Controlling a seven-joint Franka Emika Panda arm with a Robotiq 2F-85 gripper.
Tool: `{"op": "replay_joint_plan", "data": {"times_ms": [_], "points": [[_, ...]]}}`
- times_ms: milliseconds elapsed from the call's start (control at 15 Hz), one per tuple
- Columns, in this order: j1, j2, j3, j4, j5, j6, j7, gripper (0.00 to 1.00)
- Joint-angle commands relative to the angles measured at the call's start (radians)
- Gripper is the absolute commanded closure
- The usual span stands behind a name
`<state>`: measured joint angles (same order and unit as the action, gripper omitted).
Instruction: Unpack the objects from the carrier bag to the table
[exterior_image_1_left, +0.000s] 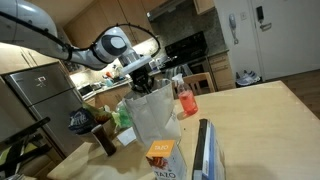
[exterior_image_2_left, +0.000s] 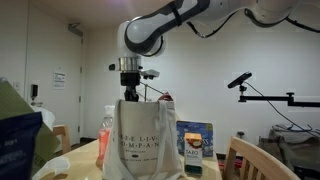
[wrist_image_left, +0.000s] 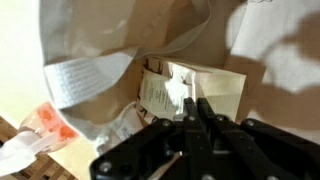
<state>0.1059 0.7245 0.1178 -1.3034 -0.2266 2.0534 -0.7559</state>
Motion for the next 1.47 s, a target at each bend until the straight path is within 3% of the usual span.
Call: {"op": "replay_joint_plan", "data": {"times_ms": [0, 600, 667, 867, 1200, 1267, 1400], "points": [[0.018, -0.149, -0.023, -0.179, -0.057, 0.054, 0.076, 0.98], [0.026, -0.502, -0.025, -0.485, -0.235, 0.093, 0.263, 0.98], [0.019, -0.376, -0.008, -0.351, -0.2, 0.046, 0.213, 0.92], [0.017, -0.469, -0.007, -0.428, -0.209, 0.05, 0.232, 0.92], [0.017, -0.478, -0.008, -0.453, -0.209, 0.061, 0.233, 0.92], [0.017, -0.478, -0.009, -0.454, -0.209, 0.062, 0.233, 0.98], [0.013, -0.495, -0.008, -0.448, -0.202, 0.069, 0.232, 0.98]]}}
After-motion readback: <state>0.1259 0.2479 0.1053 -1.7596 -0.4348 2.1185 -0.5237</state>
